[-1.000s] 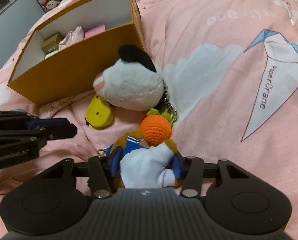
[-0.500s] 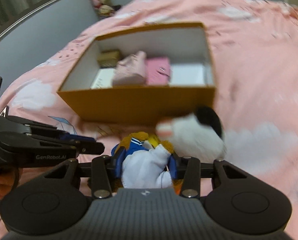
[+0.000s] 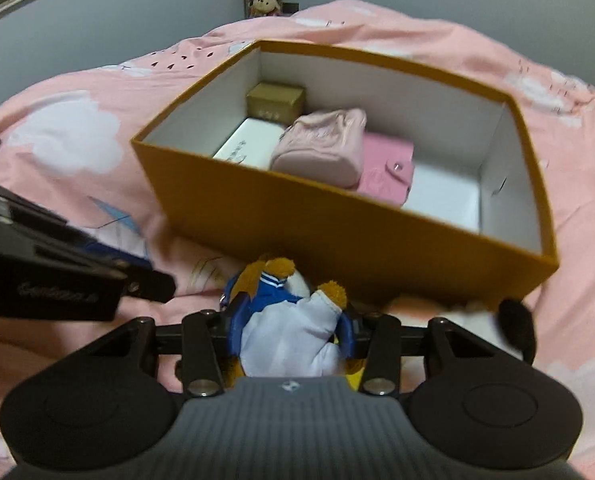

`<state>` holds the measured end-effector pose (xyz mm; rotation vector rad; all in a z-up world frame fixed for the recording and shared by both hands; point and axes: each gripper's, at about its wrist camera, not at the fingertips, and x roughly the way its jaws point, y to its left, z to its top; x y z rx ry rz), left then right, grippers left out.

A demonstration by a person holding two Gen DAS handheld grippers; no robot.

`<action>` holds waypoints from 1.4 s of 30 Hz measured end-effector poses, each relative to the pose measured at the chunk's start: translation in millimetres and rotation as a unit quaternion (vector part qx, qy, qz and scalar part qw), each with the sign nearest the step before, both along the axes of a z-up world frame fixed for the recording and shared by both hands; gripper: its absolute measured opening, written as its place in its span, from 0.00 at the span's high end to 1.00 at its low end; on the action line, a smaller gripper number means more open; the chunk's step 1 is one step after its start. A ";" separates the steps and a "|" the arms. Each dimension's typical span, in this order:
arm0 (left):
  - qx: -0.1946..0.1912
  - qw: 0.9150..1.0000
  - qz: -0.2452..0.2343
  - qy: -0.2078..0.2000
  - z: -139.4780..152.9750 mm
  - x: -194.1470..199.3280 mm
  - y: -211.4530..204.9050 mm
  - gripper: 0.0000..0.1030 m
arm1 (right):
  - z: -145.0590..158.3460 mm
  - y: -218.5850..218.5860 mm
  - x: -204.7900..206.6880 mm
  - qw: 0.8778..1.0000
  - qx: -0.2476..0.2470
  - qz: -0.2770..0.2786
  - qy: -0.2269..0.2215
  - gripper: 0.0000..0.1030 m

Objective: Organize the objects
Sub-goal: 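Grasp the brown dog plush with the left tool while the right tool reaches the white plush, then grasp the white plush with the right tool and lift it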

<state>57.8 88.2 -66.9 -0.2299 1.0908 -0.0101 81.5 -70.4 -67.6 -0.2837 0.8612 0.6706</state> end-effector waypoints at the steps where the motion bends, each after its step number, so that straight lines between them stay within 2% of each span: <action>1: -0.003 1.000 0.000 0.000 0.2 -0.3 0.6 0.80 | 2.0 -2.7 0.5 1.000 0.005 -0.003 0.011 0.55; 6: -0.039 0.999 0.004 0.005 0.2 -2.1 4.8 0.80 | 13.7 -14.5 -3.7 0.997 0.042 0.006 0.070 0.55; 10: -0.080 0.997 0.011 0.019 -1.9 -1.5 8.0 0.78 | 14.1 -18.7 -7.7 0.989 0.060 0.029 0.134 0.53; 13: -0.115 0.992 0.023 0.036 -6.5 0.8 8.2 0.65 | 5.6 -20.5 -8.8 0.983 0.064 0.027 0.171 0.53; 16: -0.143 0.988 0.035 0.047 -9.7 4.5 4.9 0.57 | 6.2 -23.4 -10.0 0.983 0.063 0.017 0.169 0.53; 17: -0.148 0.987 0.038 0.048 -9.6 5.9 3.0 0.51 | 8.2 -24.5 -10.4 0.984 0.064 0.016 0.168 0.53; 19: -0.153 0.986 0.038 0.046 -8.0 9.3 -2.6 0.47 | 13.0 -26.8 -12.5 0.986 0.061 0.017 0.157 0.53; 23: -0.158 0.985 0.041 0.051 -8.9 15.8 -12.6 0.46 | 20.7 -43.6 -11.0 0.989 0.055 -0.016 0.133 0.53; 26: -0.145 0.986 0.044 0.068 -13.1 22.4 -23.4 0.39 | 27.5 -65.0 -4.7 0.989 0.062 -0.056 0.122 0.61; 30: -0.121 0.989 0.040 0.079 -16.2 30.4 -41.7 0.31 | 33.7 -74.8 -3.6 0.995 0.008 -0.072 0.062 0.61; 35: -0.090 0.992 0.031 0.086 -24.6 38.5 -59.4 0.26 | 35.9 -76.4 -2.9 0.998 -0.042 -0.037 0.009 0.61; 37: -0.080 0.992 0.023 0.090 -27.3 40.8 -66.2 0.25 | 35.9 -76.5 -1.6 0.997 -0.063 -0.039 -0.009 0.60; 39: -0.068 0.993 0.011 0.093 -29.7 42.2 -72.4 0.24 | 34.8 -81.7 1.9 0.996 -0.067 -0.054 -0.012 0.53; 42: -0.052 0.992 0.003 0.114 -41.5 44.6 -77.7 0.25 | 30.7 -88.7 9.1 0.995 -0.070 -0.070 -0.019 0.48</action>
